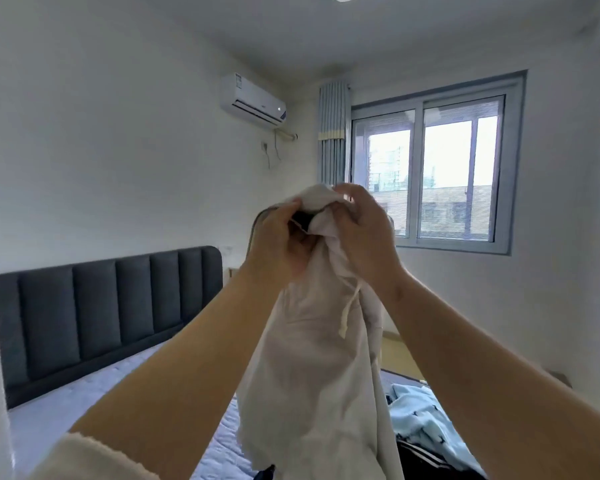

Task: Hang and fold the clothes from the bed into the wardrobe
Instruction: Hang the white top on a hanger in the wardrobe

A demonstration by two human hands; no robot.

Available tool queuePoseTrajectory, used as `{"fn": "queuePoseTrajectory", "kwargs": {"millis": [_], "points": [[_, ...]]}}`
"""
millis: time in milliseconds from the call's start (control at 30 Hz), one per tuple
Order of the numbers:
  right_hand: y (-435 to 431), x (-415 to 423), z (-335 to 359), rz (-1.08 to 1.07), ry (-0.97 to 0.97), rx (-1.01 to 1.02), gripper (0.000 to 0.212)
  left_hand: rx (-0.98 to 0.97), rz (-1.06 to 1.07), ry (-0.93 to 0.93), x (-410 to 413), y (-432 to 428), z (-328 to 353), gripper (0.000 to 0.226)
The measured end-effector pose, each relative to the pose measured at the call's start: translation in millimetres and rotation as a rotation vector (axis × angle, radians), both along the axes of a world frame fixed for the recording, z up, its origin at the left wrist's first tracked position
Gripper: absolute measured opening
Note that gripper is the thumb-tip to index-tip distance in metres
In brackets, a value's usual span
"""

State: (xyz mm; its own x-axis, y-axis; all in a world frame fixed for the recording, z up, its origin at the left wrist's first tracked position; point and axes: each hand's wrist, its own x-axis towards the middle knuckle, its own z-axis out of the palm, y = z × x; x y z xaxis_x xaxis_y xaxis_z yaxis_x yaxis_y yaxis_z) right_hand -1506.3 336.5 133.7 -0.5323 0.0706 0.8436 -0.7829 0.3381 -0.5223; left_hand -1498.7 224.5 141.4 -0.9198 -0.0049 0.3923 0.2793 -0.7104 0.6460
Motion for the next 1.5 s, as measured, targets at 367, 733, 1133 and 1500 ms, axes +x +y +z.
{"fn": "queuePoseTrajectory", "kwargs": {"millis": [367, 733, 1133, 1500], "points": [[33, -50, -188, 0.398, -0.903, 0.495, 0.019, 0.105, 0.159, -0.324, -30, -36, -79, 0.022], [-37, -53, -1, 0.334, -0.248, -0.245, 0.036, 0.121, 0.487, -0.024, 6, -76, 5, 0.015], [-51, -34, 96, 0.132, -0.037, 0.196, 0.025, -0.056, 0.531, -0.153, 31, -81, 12, 0.020], [27, -63, -60, 0.667, -0.980, 0.311, 0.021, -0.379, 0.283, -0.436, 2, -76, -122, 0.029]]}}
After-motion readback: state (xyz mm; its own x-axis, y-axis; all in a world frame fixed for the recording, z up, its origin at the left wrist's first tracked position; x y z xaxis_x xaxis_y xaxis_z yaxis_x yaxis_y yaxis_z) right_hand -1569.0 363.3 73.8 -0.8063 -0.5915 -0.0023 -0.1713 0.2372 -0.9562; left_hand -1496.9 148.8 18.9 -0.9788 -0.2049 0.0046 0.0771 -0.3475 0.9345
